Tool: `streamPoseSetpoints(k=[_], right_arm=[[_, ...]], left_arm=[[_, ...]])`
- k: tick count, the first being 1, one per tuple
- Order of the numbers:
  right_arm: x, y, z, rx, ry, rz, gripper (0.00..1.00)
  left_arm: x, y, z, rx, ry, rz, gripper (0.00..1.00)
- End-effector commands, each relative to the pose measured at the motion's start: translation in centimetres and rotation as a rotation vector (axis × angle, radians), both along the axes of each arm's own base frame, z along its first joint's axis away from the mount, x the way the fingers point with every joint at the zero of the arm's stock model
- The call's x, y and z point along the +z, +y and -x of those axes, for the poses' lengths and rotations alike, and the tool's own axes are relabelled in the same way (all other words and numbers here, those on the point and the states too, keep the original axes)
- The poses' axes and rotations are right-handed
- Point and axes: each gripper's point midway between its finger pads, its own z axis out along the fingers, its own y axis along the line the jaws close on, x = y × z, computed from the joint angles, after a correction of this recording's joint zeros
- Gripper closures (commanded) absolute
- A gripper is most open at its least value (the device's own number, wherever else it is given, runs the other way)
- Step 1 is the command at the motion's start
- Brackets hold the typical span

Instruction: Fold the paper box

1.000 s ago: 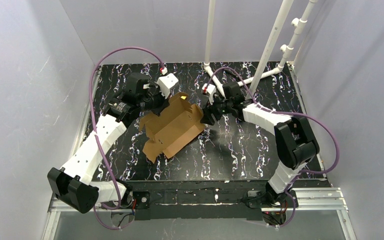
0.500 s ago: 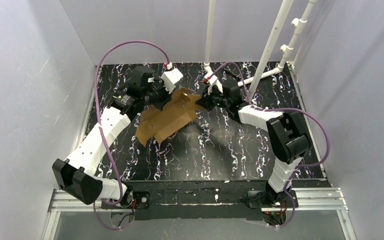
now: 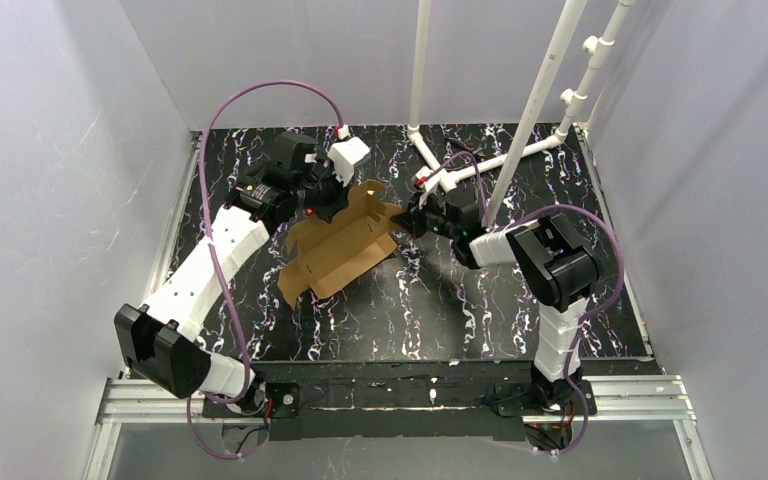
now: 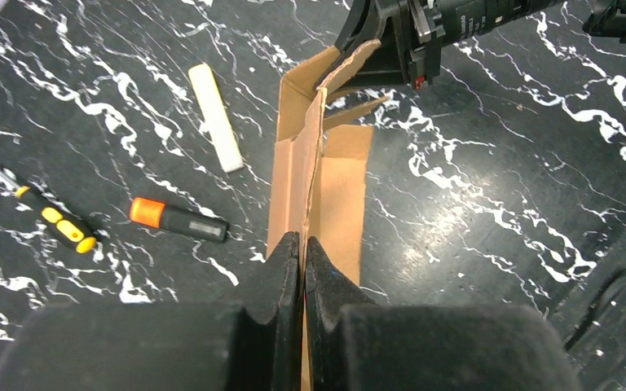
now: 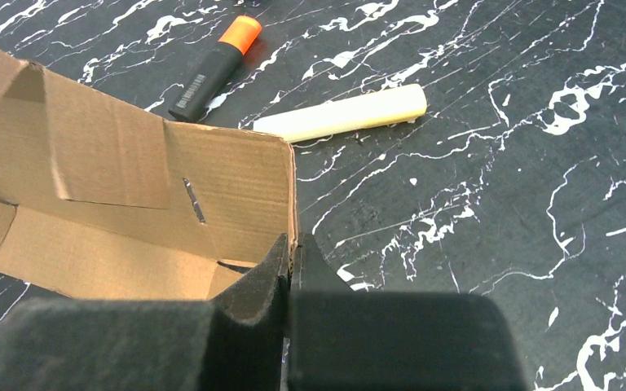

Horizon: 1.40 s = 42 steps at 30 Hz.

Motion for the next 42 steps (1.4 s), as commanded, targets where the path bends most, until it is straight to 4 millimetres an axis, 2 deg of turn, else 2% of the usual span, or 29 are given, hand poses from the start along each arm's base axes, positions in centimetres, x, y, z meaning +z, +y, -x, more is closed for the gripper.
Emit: streamPoseSetpoints(k=[1, 7, 12, 19, 22, 29, 34, 39, 42], right_arm=[[4.3, -0.3, -0.4, -0.036, -0.181, -0.082, 0.99], [3.9, -1.0, 1.2, -0.039, -0.227, -0.078, 0.99], [3.1, -0.7, 3.1, -0.002, -0.253, -0.034, 0.99], [2.3, -0.6, 4.1, 0.012, -0.243, 0.002, 0.99], [1.8, -0.7, 4.6, 0.025, -0.231, 0.009, 0.96], [1.6, -0.7, 5.8, 0.065, -0.224, 0.020, 0.82], [1.4, -0.5, 6.7, 0.109, -0.206, 0.019, 0.79], [0.7, -0.6, 6.9, 0.119, -0.188, 0.039, 0.82], [0.6, -0.8, 6.1, 0.083, -0.188, 0.064, 0.93]], left_arm=[[0.2, -0.5, 1.8, -0.003, 0.037, 0.068, 1.00], [-0.3, -0.7, 2.9, -0.017, 0.070, 0.094, 1.00], [-1.4, -1.1, 3.9, -0.014, 0.120, 0.129, 1.00], [-2.4, -1.2, 4.7, 0.000, 0.168, 0.152, 1.00], [-2.6, -1.2, 4.7, 0.037, 0.194, 0.170, 1.00], [-3.6, -0.9, 4.6, 0.095, 0.219, 0.176, 1.00], [-4.0, -1.0, 4.6, 0.111, 0.238, 0.188, 1.00], [-3.9, -1.1, 4.7, 0.113, 0.231, 0.205, 1.00], [-3.6, -1.1, 4.6, 0.110, 0.220, 0.204, 1.00]])
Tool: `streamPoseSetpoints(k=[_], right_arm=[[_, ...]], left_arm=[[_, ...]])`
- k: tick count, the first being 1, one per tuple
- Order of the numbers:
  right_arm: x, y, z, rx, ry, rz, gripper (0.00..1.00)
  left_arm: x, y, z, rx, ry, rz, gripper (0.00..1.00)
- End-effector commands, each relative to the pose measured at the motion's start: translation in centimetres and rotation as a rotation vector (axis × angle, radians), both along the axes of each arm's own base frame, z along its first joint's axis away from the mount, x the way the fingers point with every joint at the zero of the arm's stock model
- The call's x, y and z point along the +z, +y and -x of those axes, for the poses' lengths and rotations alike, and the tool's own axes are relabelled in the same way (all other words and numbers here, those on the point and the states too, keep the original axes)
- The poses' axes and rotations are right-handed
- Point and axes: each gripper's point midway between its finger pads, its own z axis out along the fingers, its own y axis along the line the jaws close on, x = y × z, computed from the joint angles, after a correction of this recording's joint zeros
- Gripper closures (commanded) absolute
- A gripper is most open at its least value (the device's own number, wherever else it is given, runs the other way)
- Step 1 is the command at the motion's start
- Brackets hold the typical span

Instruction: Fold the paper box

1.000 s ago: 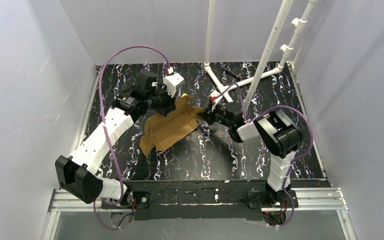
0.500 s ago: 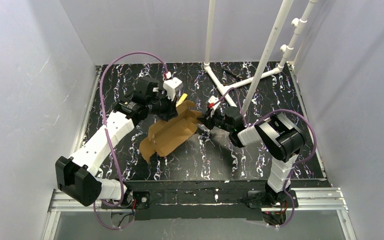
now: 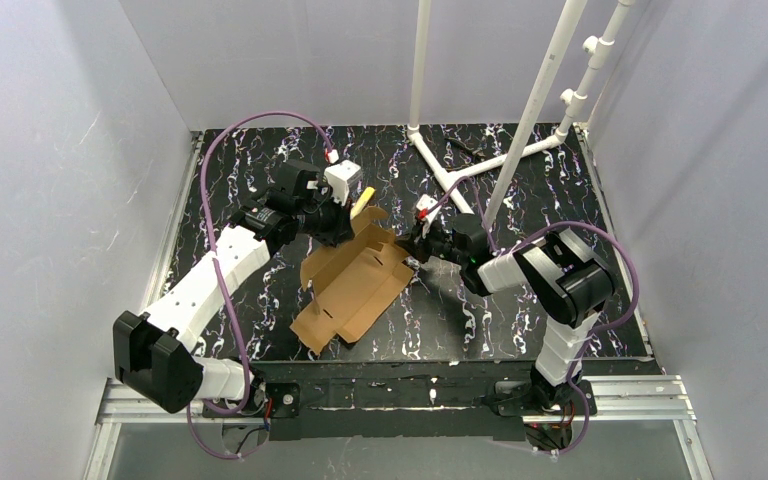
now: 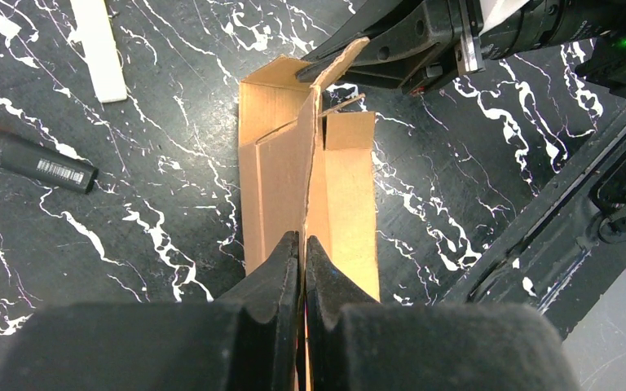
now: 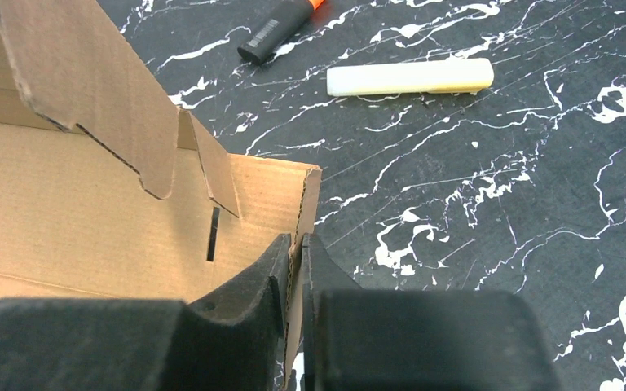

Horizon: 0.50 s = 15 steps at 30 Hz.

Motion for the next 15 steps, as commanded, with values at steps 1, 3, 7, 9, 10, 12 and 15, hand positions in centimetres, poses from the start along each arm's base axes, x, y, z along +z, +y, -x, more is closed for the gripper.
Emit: streamPoseSetpoints(k=[1, 3, 7, 9, 10, 12, 15], right_arm=[[1.8, 0.0, -1.2, -0.029, -0.061, 0.014, 0.99], [2.0, -0.3, -2.1, -0.070, -0.072, 0.037, 0.99], [4.3, -0.5, -3.3, -0.112, -0.082, -0.001, 0.99], [6.2, -0.2, -3.7, -0.117, -0.097, -0.044, 0.99], [7.1, 0.0, -3.8, -0.118, -0.101, -0.068, 0.99], [8.6, 0.4, -4.1, -0.112, -0.114, -0.124, 0.99], [10.1, 1.0, -4.4, -0.104, -0.109, -0.232, 0.99]], left_arm=[[2.0, 0.0, 0.1, -0.001, -0.063, 0.035, 1.00], [2.3, 0.0, 0.1, -0.005, -0.072, 0.035, 1.00], [2.9, 0.6, -0.3, 0.021, -0.093, 0.013, 1.00], [3.2, 0.9, -0.6, 0.038, -0.102, -0.003, 1.00], [3.4, 1.1, -0.8, 0.049, -0.106, -0.015, 1.00], [3.9, 1.5, -1.3, 0.071, -0.117, -0.037, 1.00], [4.9, 2.1, -2.2, 0.071, -0.156, -0.086, 1.00]])
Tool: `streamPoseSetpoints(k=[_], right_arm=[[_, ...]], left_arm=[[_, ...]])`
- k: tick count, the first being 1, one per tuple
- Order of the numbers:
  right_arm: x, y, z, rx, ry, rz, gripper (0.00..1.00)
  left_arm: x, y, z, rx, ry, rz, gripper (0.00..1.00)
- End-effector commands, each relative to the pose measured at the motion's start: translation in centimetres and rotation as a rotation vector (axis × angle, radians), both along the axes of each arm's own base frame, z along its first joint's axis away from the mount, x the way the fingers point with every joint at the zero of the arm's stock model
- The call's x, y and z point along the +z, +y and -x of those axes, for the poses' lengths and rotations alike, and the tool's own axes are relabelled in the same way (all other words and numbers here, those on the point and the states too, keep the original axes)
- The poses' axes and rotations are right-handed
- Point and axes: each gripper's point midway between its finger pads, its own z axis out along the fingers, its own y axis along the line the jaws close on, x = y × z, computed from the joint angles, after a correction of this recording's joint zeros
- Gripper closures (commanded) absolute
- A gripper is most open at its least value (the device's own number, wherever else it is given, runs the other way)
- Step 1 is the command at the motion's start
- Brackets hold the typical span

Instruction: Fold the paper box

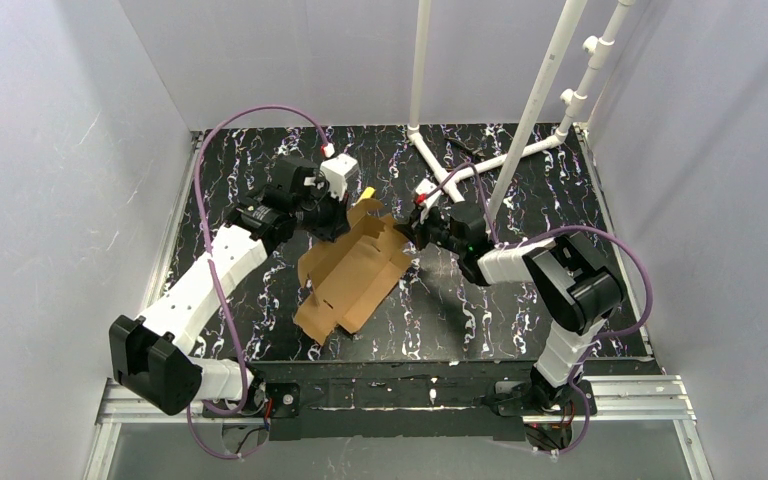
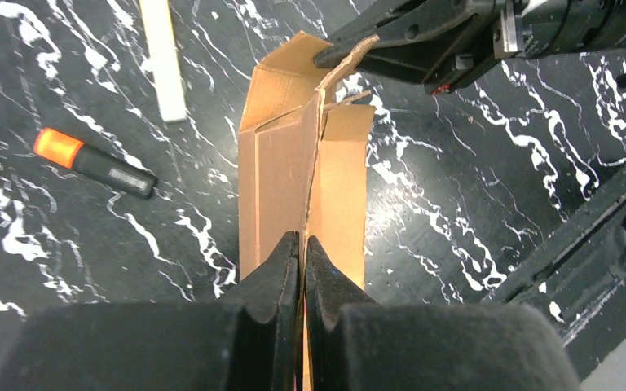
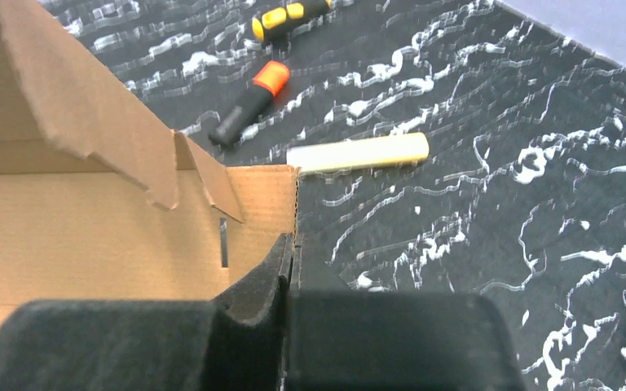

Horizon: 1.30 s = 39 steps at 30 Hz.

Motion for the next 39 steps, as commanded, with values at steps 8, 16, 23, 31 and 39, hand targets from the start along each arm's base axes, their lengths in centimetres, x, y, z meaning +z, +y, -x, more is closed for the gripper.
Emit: streamPoseSetpoints(k=[8, 16, 23, 31, 39], right_arm=[[6.2, 1.7, -1.8, 0.034, -0.242, -0.332, 0.99], [3.1, 1.3, -1.5, 0.016, -0.282, -0.225, 0.93], [1.6, 0.8, 0.4, 0.062, -0.267, -0.150, 0.82], [2.7, 1.5, 2.5, 0.167, -0.195, -0.137, 0.69], [2.2, 2.2, 0.5, 0.198, -0.025, 0.073, 0.46]], left_arm=[[4.7, 2.2, -3.6, -0.050, -0.239, -0.206, 1.00], [3.2, 1.3, -3.3, -0.119, -0.269, -0.190, 1.00], [1.6, 0.9, -2.4, -0.167, -0.263, -0.208, 1.00], [1.7, 0.9, -2.0, -0.191, -0.315, -0.232, 1.00], [2.5, 0.6, -1.3, -0.231, -0.358, -0.237, 1.00]])
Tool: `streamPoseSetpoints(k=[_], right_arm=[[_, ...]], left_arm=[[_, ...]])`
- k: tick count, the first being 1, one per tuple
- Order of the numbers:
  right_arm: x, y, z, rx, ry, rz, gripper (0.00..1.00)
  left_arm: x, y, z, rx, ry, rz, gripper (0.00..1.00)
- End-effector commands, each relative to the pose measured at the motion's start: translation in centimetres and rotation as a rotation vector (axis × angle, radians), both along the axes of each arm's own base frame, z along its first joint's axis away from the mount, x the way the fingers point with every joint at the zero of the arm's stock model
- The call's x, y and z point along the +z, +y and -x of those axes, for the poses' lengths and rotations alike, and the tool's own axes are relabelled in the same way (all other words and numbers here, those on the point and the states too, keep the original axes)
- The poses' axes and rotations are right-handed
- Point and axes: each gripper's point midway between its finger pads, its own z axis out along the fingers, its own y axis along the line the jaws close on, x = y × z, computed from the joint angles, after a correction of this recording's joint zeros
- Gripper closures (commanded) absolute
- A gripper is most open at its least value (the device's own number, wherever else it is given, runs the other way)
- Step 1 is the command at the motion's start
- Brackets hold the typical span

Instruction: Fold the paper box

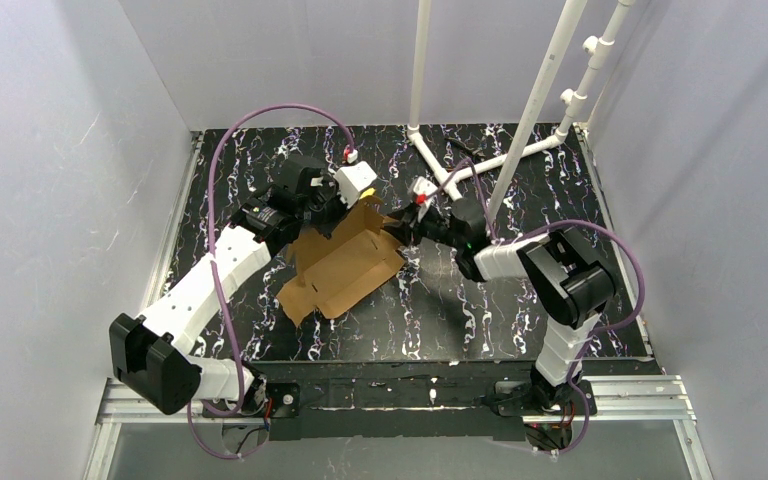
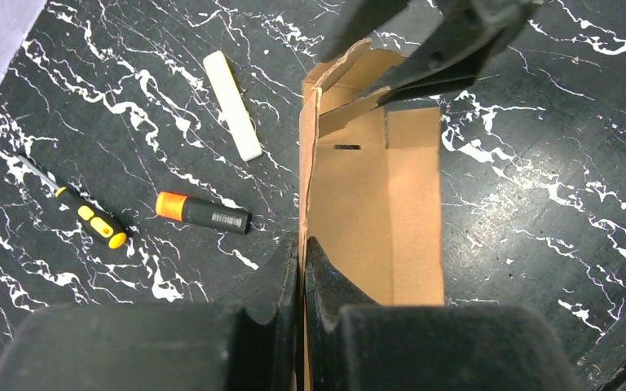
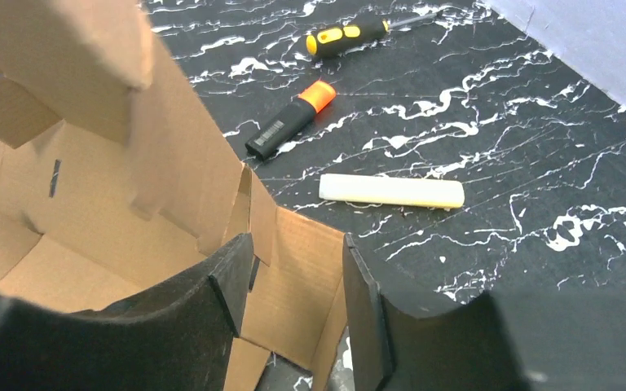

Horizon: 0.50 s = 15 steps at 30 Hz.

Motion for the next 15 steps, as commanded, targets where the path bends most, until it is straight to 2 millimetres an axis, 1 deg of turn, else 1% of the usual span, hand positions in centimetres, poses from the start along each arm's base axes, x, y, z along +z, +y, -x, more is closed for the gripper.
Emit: streamPoseSetpoints(k=[1, 2, 4, 6, 10, 12, 15], right_arm=[[0.2, -0.1, -0.3, 0.041, 0.089, 0.171, 0.44], [0.4, -0.2, -0.3, 0.057, 0.104, 0.211, 0.43], [0.0, -0.6, -0.1, 0.097, 0.125, 0.316, 0.39], [0.4, -1.2, -0.4, 0.099, 0.128, 0.370, 0.36], [1.0, -2.3, -0.8, 0.080, 0.116, 0.398, 0.30], [1.0, -2.5, -1.1, 0.079, 0.126, 0.397, 0.30], [0.6, -2.2, -1.9, 0.059, 0.178, 0.390, 0.31]], left_arm=[[2.0, 0.0, 0.8, -0.035, -0.073, 0.015, 1.00], [2.1, 0.1, 0.9, -0.035, -0.078, 0.014, 1.00], [2.2, 0.1, 1.0, -0.040, -0.083, 0.012, 1.00], [2.4, 0.1, 1.0, -0.041, -0.090, 0.011, 1.00], [2.6, 0.0, 1.1, -0.048, -0.094, 0.016, 1.00], [2.7, 0.0, 1.1, -0.051, -0.094, 0.018, 1.00], [2.8, -0.2, 1.1, -0.054, -0.095, 0.027, 1.00]])
